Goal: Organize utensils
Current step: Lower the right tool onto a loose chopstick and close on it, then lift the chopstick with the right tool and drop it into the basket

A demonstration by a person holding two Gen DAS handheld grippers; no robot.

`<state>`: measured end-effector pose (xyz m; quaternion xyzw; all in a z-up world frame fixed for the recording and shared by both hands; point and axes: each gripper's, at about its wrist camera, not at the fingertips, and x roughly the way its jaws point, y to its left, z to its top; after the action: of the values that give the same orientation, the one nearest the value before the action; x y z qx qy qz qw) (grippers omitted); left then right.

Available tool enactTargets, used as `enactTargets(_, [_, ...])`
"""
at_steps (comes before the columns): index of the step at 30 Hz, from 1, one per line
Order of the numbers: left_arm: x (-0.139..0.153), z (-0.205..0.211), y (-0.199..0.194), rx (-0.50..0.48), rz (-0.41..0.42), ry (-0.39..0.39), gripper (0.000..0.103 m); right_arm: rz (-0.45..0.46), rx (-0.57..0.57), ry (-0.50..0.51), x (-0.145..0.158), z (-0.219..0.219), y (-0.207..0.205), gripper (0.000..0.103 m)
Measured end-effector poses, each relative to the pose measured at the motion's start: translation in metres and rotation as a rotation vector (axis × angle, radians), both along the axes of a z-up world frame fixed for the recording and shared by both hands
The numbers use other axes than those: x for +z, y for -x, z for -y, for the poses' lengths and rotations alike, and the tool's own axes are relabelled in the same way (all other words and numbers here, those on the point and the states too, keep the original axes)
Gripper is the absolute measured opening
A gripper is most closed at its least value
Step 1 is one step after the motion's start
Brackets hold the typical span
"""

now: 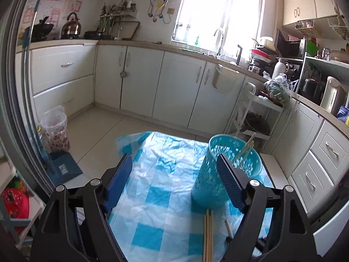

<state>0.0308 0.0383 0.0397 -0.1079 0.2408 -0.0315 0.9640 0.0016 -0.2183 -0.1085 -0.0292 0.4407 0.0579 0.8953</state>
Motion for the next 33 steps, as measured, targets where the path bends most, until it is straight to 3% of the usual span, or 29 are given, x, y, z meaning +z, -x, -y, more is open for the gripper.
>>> enactTargets(5, [-0.012, -0.017, 0.015, 0.004, -0.049, 0.035, 0.079, -0.019, 0.03, 0.055, 0.001, -0.007, -0.002, 0.024])
enactTargets(8, [-0.02, -0.024, 0.019, 0.005, -0.083, 0.045, 0.079, -0.031, 0.049, 0.061, 0.001, -0.011, -0.002, 0.007])
enactTargets(9, [-0.021, -0.025, 0.019, 0.006, -0.093, 0.044, 0.079, -0.041, 0.047, 0.056, 0.002, -0.012, -0.003, 0.006])
enactTargets(12, [-0.024, -0.026, 0.023, -0.008, -0.114, 0.03, 0.079, -0.069, 0.024, -0.034, 0.004, -0.003, -0.001, 0.006])
enactTargets(18, [-0.023, -0.021, 0.026, -0.029, -0.123, 0.001, 0.079, -0.049, -0.06, -0.347, 0.029, 0.031, 0.013, 0.006])
enactTargets(22, [-0.026, -0.018, 0.027, -0.042, -0.133, -0.006, 0.079, 0.061, -0.05, -0.479, 0.076, 0.037, 0.018, 0.006])
enactTargets(27, [-0.029, -0.01, 0.026, -0.057, -0.149, -0.008, 0.079, 0.236, 0.007, -0.537, 0.145, 0.027, 0.007, 0.006])
enactTargets(33, [-0.033, -0.002, 0.024, -0.079, -0.166, -0.007, 0.08, 0.462, 0.032, -0.561, 0.204, 0.011, -0.024, 0.006])
